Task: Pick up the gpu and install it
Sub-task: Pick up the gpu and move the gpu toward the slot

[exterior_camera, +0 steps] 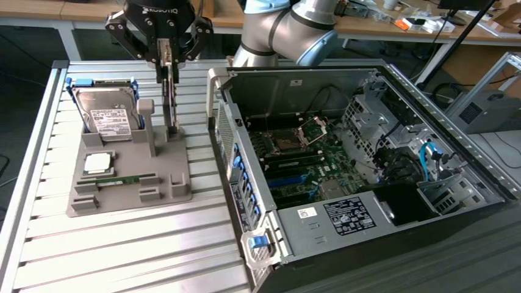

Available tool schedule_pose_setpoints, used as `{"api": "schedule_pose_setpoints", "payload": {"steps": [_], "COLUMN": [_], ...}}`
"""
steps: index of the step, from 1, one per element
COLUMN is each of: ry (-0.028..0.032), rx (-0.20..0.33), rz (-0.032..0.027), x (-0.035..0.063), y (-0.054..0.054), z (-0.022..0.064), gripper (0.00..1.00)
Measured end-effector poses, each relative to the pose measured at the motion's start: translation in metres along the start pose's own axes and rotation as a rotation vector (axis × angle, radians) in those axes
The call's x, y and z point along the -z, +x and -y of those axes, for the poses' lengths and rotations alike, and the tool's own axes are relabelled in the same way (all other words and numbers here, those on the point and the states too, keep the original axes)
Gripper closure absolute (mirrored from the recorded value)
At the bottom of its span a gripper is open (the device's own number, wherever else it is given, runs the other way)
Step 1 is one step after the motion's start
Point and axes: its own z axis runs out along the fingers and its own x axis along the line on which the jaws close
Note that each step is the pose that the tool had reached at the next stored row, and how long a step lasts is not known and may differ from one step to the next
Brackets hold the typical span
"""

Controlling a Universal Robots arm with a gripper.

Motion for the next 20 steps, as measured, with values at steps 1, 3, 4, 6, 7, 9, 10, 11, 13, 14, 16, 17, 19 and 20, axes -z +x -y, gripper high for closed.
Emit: {"api": "schedule_pose_setpoints", "payload": {"steps": [1,3,4,6,7,9,10,11,13,14,16,17,19,20], "ry": [-0.0002,-0.0005,-0.0007,-0.0012,-0.0014,-0.0016,-0.0018,-0.0019,-0.0022,-0.0023,-0.0026,-0.0027,-0.0029,-0.0031], "rx": [0.0,0.0,0.0,0.0,0.0,0.0,0.0,0.0,0.0,0.0,0.0,0.0,0.0,0.0], "rz": [0.0,0.0,0.0,-0.0001,0.0,-0.0001,-0.0001,-0.0001,-0.0001,-0.0001,-0.0002,-0.0001,-0.0002,-0.0002], "x": [0.0009,0.0023,0.0031,0.005,0.0057,0.0069,0.0076,0.0082,0.0095,0.01,0.0111,0.0116,0.0128,0.0134], "y": [0.0,0.0,0.0,0.0,0.0,0.0,0.0,0.0,0.0,0.0,0.0,0.0,0.0,0.0], "z": [-0.0001,-0.0001,-0.0002,-0.0003,-0.0003,-0.0004,-0.0005,-0.0005,-0.0006,-0.0006,-0.0007,-0.0007,-0.0007,-0.0008], "gripper": [0.73,0.73,0.73,0.73,0.73,0.73,0.73,0.73,0.73,0.73,0.73,0.73,0.73,0.73]}}
